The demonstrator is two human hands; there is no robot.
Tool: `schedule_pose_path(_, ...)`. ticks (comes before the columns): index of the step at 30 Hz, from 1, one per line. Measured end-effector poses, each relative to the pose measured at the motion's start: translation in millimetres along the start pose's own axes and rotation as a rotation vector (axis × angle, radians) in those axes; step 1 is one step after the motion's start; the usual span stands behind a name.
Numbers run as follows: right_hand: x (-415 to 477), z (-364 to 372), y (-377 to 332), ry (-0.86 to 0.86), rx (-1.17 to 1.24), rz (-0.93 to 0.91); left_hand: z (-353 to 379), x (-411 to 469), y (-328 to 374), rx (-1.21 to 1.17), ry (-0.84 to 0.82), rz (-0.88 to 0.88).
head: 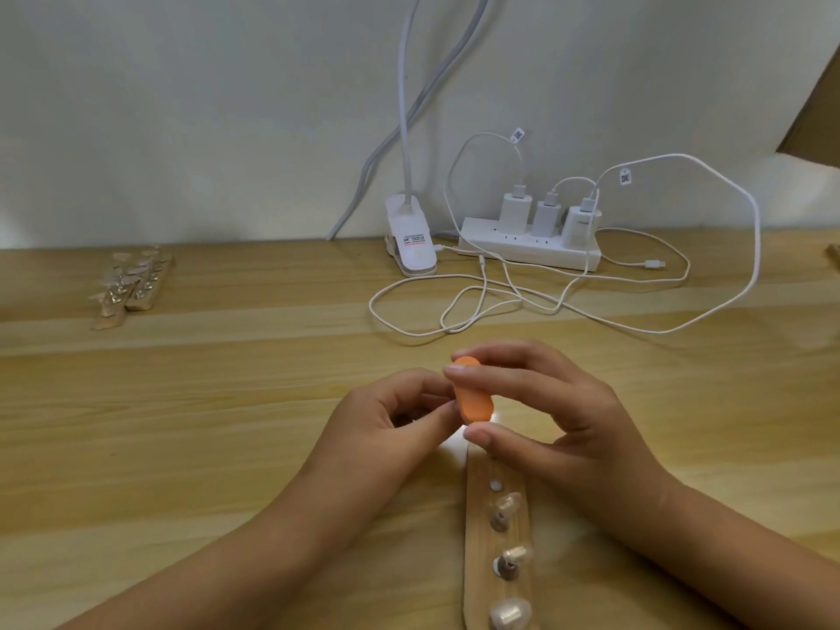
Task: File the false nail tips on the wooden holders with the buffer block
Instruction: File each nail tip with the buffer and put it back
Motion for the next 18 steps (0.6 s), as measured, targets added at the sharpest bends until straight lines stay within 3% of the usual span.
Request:
schedule_pose_path(4,-1,0,3,-0.01,-0.022,0.003,0,0,-1,-0.025,-0.02,-0.016)
schedule_pose_path(8,-2,-8,13,0.06,0.012,0.135,1,-1,-2,0.027,0.016,-0.041)
schedule_pose_path(12,-1,-2,6,0.011,0.014,0.053,1,-2,0,0.046,0.015,-0.017)
schedule_pose_path(16,-1,-7,14,0.054,0.021,0.142,1,-3,0,0.07,0.024,-0.015)
schedule_pose_path(18,-2,-5,7,0.0,-0.056,0.044,2,-3,2,0.081,0.015,0.001)
Point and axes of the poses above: each hand's wrist, its own x-axis towards the middle knuckle, its own z-axis out of the palm, y = z × x, the point moved 5 cm from there along x, towards the middle knuckle, and after that the axes turned 12 degrees about -z, right-handed, at the moved point
